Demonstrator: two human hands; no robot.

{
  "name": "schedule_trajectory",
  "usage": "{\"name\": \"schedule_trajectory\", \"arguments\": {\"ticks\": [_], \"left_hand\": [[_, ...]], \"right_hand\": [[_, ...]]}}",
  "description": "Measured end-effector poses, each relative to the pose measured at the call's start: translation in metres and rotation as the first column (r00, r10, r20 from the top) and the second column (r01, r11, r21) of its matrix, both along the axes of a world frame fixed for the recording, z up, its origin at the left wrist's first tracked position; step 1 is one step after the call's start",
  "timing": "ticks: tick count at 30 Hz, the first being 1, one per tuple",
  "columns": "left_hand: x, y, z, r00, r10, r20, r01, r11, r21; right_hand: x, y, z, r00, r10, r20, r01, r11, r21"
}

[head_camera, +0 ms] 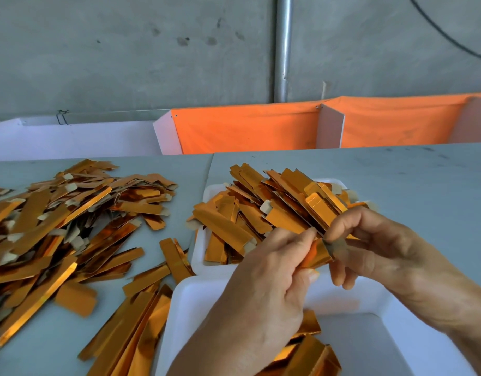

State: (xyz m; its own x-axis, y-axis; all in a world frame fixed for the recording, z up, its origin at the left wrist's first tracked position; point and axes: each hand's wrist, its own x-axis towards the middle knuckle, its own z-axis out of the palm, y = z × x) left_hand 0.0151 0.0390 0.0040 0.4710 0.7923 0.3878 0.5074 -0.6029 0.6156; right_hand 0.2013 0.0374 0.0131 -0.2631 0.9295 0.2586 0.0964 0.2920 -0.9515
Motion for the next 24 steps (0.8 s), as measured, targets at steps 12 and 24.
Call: {"name": "schedule_trajectory", "arguments": {"ticks": [12,24], "left_hand": [[0.0008,-0.0017,0.0,0.999,-0.008,-0.033,0.01,0.999,0.054],[-0.0018,-0.0051,0.0026,0.997,0.004,0.078,0.003,0.996,-0.091]], "right_hand": [[-0.0041,0.0019,-0.0063,0.993,0.028,-0.115,-0.035,0.998,-0.057],[-0.0024,0.0075,-0.008,0.91,0.11,-0.401,-0.251,0.913,-0.32]]}}
